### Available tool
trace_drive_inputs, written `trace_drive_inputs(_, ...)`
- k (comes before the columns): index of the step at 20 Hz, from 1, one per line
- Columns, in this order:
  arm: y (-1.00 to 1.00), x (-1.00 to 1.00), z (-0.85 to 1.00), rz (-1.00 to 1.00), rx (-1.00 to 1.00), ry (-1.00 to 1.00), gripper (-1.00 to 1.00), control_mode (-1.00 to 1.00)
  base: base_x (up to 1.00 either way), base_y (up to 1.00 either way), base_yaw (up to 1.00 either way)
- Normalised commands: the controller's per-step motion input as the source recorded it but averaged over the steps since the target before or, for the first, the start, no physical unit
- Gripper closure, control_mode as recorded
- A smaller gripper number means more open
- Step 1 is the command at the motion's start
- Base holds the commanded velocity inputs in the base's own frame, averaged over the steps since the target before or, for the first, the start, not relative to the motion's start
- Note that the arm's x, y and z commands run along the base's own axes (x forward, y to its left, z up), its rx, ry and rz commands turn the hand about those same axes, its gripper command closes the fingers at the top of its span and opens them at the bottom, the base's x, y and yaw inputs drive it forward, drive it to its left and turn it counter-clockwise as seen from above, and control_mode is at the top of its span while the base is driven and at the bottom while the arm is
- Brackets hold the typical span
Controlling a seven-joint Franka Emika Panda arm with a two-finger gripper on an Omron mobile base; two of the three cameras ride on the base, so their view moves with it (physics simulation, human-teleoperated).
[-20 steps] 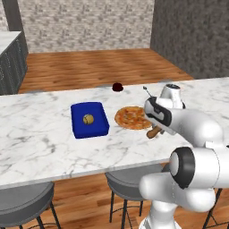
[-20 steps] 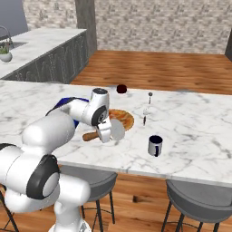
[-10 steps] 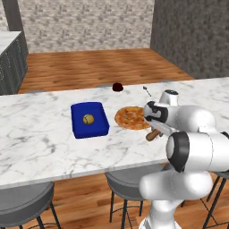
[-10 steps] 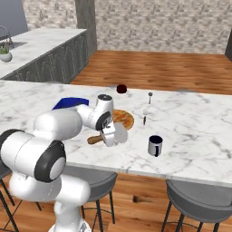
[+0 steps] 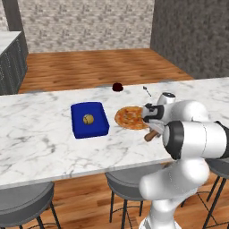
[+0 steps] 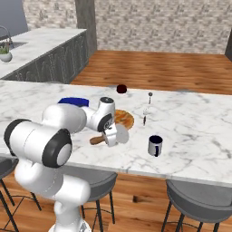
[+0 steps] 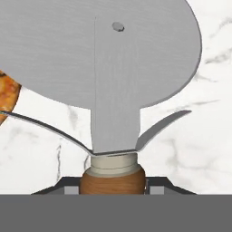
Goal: Take the pizza cutter from the drawer on the left and place it on the dining counter for cutting.
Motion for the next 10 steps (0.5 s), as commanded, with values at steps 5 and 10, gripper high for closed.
trace_drive_inputs(5,0.00,0.53,-0.04,0.00,0.00,0.00,1.00,-1.00,0.00,0.00,0.00)
trace_drive_inputs(10,0.00,0.53,-0.11,0.00,0.00,0.00,1.00,-1.00,0.00,0.00,0.00)
